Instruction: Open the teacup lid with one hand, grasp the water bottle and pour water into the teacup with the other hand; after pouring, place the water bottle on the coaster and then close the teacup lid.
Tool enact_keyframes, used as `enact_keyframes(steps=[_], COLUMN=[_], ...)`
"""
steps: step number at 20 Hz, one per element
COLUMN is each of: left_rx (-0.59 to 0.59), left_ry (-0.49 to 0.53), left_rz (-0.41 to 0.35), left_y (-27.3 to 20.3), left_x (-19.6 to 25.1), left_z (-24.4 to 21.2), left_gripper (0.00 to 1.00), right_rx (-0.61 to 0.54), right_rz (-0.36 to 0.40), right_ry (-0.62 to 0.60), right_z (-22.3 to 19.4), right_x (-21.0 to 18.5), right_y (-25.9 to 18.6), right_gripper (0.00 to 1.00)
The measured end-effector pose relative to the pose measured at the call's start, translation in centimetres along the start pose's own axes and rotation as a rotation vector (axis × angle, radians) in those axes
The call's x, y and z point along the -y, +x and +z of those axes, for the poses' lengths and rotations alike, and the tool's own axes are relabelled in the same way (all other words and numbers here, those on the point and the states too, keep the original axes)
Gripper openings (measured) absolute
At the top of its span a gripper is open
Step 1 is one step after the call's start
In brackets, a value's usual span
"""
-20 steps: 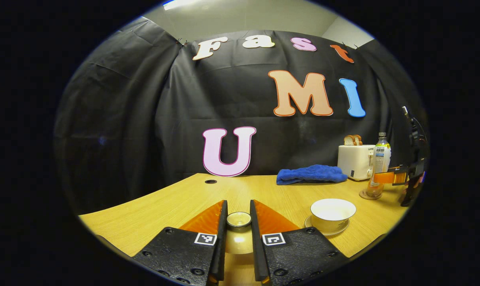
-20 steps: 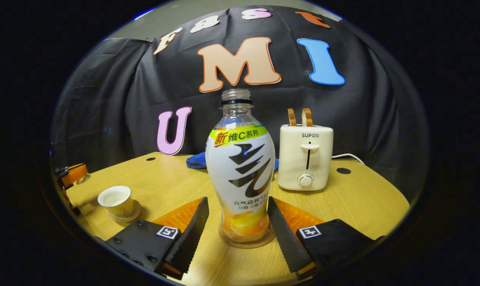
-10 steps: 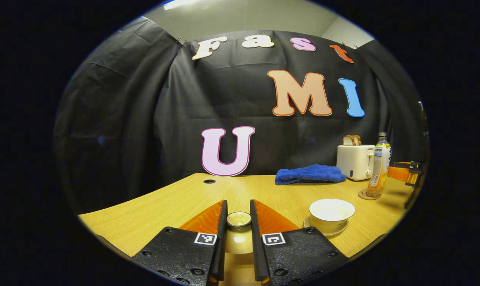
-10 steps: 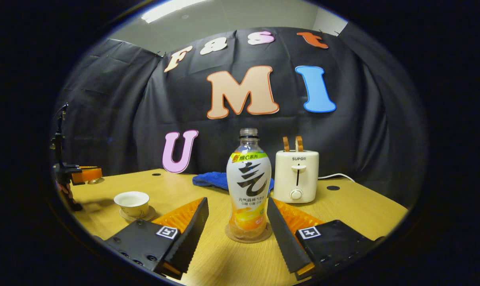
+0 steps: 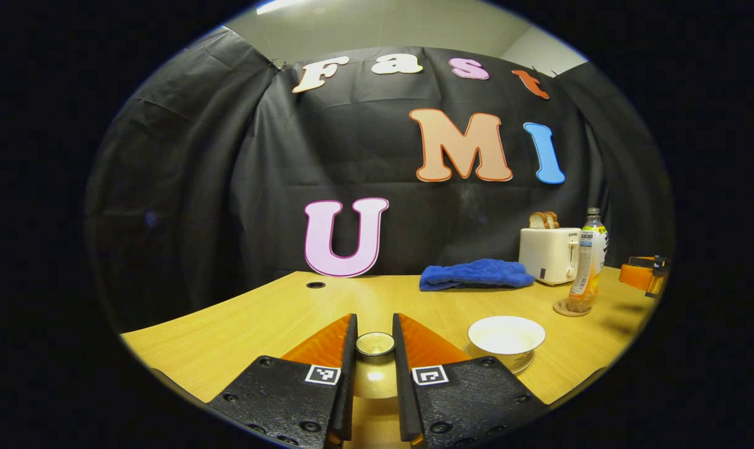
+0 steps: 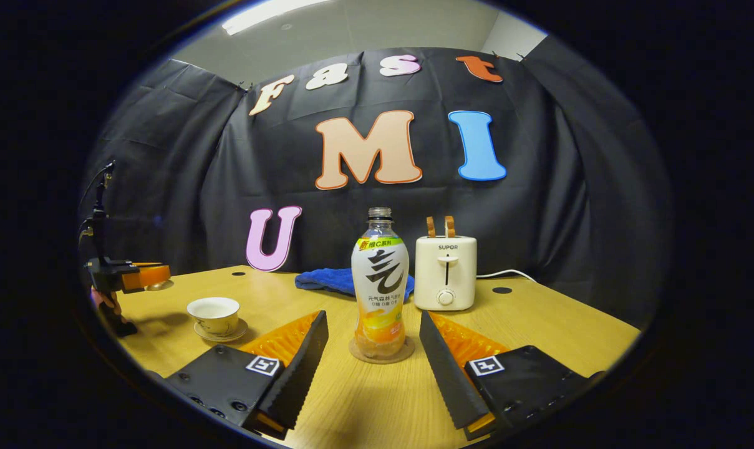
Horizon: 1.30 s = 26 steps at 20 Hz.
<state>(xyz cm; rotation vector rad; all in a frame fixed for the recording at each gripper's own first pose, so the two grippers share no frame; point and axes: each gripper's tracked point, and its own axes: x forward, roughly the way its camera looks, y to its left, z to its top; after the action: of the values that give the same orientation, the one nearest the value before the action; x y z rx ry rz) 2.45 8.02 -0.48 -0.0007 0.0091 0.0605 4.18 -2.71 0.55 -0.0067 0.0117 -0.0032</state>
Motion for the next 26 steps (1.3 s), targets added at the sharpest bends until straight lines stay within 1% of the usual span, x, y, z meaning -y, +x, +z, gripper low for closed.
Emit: enact_keyframes(steps=[1,2,4,6,8,10,13,15,18,21,22,23,26], left_rx=[0.002,0.003,0.002,-0.001,0.005,0.005,0.004,0.005,-0.002,-0.031,-0.04,-0.044,-0.063], left_ry=[-0.004,-0.001,0.001,0.002,0.0,-0.001,-0.002,-0.003,0.007,0.039,0.048,0.053,0.07], left_rz=[-0.016,-0.033,-0.06,-0.079,-0.103,-0.141,-0.22,-0.253,-0.293,-0.335,-0.349,-0.359,-0.376], left_y=[0.2,0.4,0.8,1.1,1.3,1.5,1.8,2.1,2.3,2.5,2.5,2.6,3.0], left_x=[0.8,1.6,3.0,4.2,5.3,6.5,8.5,9.4,10.5,11.6,12.0,12.3,13.0], left_z=[0.1,0.1,0.0,0.1,0.2,0.2,0.2,0.2,0.1,-0.4,-0.6,-0.7,-1.0], left_gripper=[0.27,0.27,0.27,0.27,0.27,0.27,0.27,0.27,0.27,0.27,0.27,0.27,0.27], right_rx=[-0.001,0.001,0.006,0.005,0.003,0.002,0.001,0.001,0.0,0.0,0.0,-0.001,-0.001], right_rz=[-0.017,-0.031,-0.04,-0.032,-0.033,-0.033,-0.031,-0.027,-0.025,-0.022,-0.021,-0.02,-0.019], right_ry=[0.0,-0.001,0.003,0.002,0.004,0.004,0.005,0.005,0.004,0.004,0.004,0.004,0.004], right_z=[-0.1,0.0,0.3,0.2,0.2,0.2,0.3,0.3,0.3,0.4,0.4,0.4,0.4], right_x=[0.3,0.6,0.7,0.5,0.6,0.6,0.6,0.5,0.6,0.6,0.5,0.6,0.6], right_y=[-0.2,-0.6,-1.1,-1.3,-1.2,-1.1,-1.1,-1.1,-1.1,-1.1,-1.1,-1.0,-1.1], right_gripper=[0.93,0.92,0.93,0.92,0.93,0.93,0.92,0.93,0.93,0.93,0.92,0.93,0.93])
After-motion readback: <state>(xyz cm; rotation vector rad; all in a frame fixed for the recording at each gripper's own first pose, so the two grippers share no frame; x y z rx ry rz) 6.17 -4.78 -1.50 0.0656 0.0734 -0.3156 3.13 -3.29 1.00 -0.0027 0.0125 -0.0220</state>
